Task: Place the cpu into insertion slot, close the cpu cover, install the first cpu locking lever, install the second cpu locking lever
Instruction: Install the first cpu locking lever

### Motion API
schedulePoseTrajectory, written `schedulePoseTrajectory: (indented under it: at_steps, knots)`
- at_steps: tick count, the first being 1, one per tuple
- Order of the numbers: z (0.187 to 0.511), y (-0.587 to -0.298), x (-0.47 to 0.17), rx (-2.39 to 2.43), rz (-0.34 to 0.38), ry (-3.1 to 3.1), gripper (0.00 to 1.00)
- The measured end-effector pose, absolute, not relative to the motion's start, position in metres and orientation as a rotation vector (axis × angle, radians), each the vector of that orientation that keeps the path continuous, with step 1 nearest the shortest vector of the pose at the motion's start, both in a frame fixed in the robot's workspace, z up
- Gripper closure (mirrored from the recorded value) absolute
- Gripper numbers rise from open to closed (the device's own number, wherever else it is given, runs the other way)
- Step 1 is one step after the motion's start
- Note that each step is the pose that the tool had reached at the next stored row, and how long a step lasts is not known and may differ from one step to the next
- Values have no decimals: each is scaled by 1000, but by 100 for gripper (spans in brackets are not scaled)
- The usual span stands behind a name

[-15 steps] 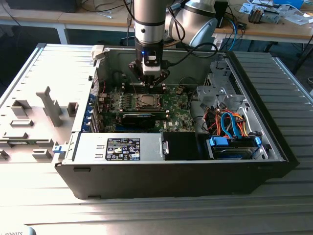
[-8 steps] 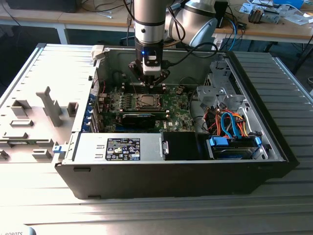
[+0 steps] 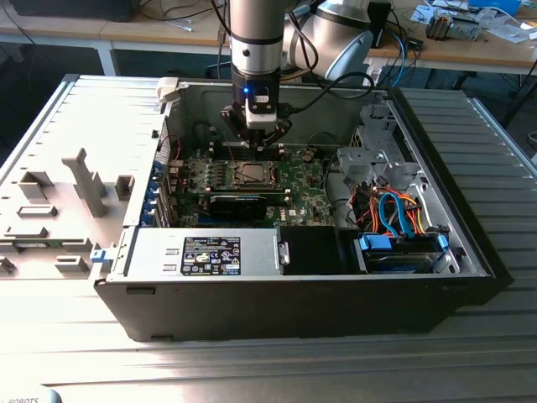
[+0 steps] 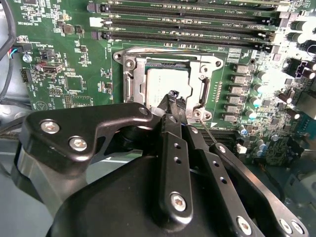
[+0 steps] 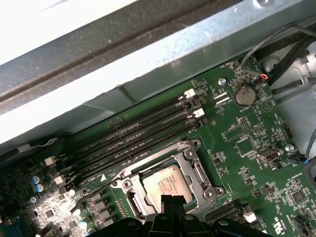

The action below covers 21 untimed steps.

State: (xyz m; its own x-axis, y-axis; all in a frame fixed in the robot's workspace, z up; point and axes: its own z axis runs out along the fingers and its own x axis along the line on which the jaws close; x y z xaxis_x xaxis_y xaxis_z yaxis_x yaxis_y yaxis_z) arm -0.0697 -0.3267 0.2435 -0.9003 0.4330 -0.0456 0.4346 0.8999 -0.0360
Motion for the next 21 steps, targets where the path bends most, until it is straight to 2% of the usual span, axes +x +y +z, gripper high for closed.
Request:
schedulePoseTrajectory:
  at_steps: [21]
  knots:
    - [244,-327,-70,653,-70,3034,89]
